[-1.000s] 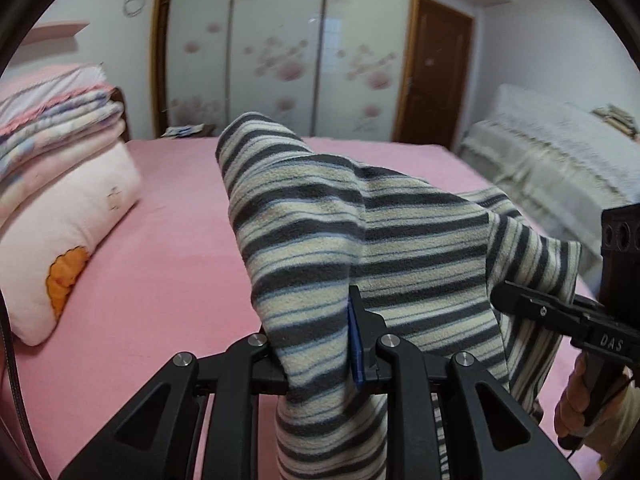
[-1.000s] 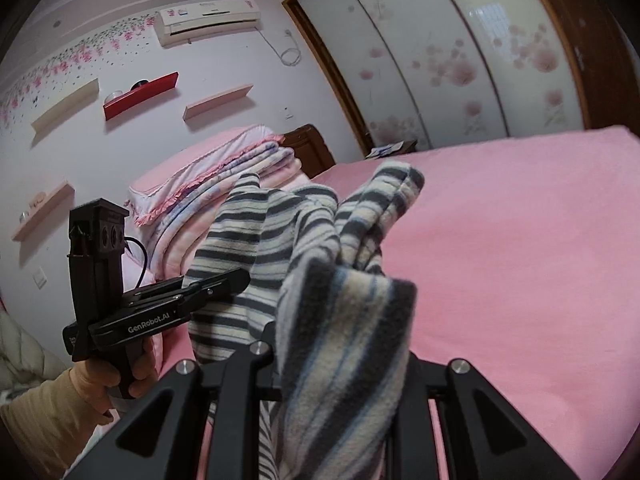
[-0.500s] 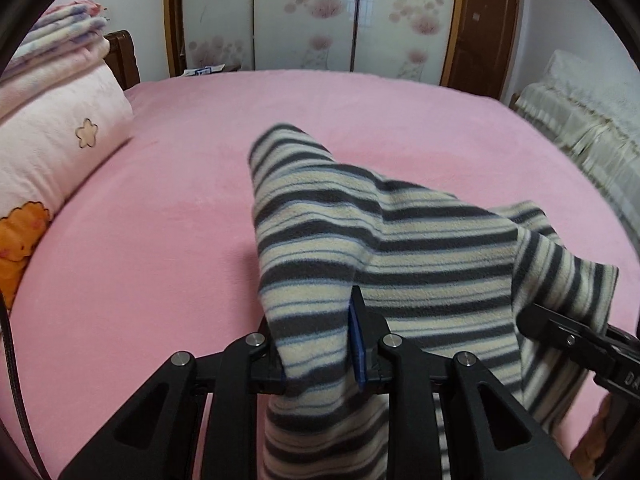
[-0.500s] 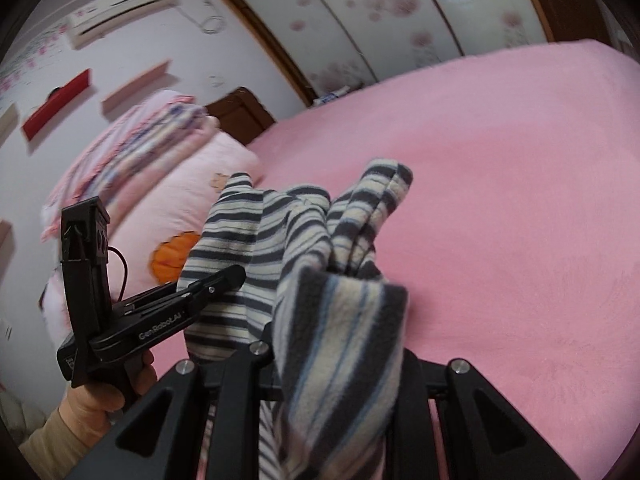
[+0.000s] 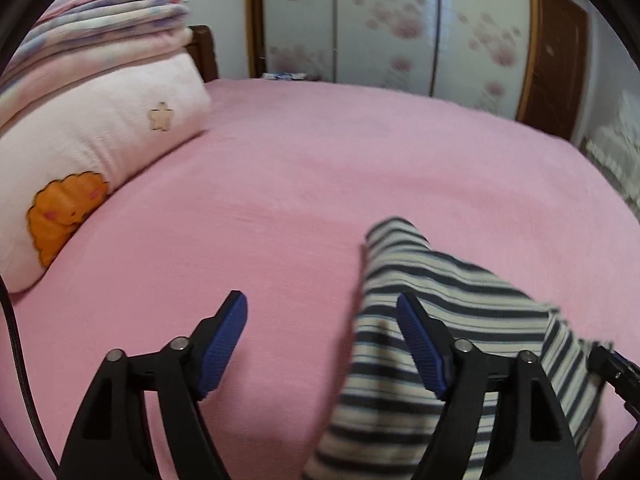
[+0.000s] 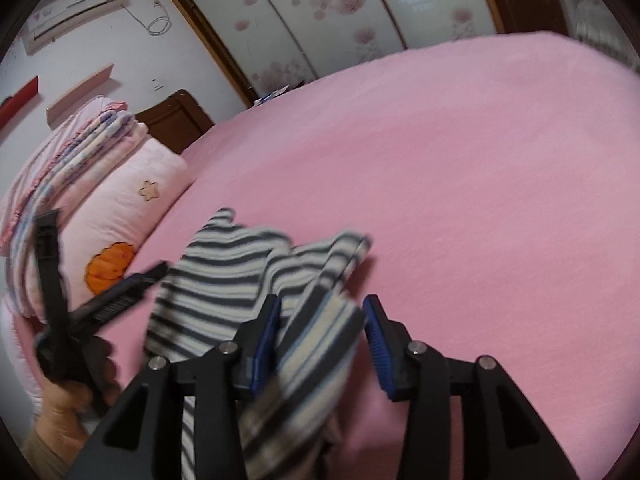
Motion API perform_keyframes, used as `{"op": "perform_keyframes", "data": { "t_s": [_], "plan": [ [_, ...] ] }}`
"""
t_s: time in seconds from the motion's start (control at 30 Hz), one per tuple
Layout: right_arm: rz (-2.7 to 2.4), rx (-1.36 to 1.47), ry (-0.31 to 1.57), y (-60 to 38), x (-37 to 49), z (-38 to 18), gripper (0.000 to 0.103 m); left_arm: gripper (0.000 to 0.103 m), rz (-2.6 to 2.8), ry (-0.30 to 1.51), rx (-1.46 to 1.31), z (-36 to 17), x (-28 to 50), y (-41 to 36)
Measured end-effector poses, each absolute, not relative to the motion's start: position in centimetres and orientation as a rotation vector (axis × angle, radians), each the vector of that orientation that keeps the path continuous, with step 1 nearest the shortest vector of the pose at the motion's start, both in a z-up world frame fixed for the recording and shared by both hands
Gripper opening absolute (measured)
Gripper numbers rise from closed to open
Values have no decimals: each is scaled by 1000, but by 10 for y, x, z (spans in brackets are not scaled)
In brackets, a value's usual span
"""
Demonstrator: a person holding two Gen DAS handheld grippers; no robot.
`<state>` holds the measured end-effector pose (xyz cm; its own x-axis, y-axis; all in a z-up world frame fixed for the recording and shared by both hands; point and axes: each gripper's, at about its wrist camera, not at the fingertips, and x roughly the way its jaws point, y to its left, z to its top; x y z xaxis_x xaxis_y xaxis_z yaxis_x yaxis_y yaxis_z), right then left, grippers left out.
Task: Fold small clothes
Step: 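Open both grippers and release the folded shirt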
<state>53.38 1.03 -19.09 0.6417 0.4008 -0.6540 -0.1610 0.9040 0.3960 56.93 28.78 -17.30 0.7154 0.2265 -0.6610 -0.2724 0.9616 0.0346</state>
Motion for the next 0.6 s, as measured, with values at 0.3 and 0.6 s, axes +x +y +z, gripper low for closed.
{"op": "perform_keyframes", "data": {
  "t_s": [0.3, 0.6],
  "plan": [
    [241, 163, 816, -17, 468, -155, 43, 80, 181, 785, -21, -158, 500, 264],
    [227, 133, 834, -49, 354, -88, 43, 86, 1, 806, -76, -100, 386, 181]
  ]
}}
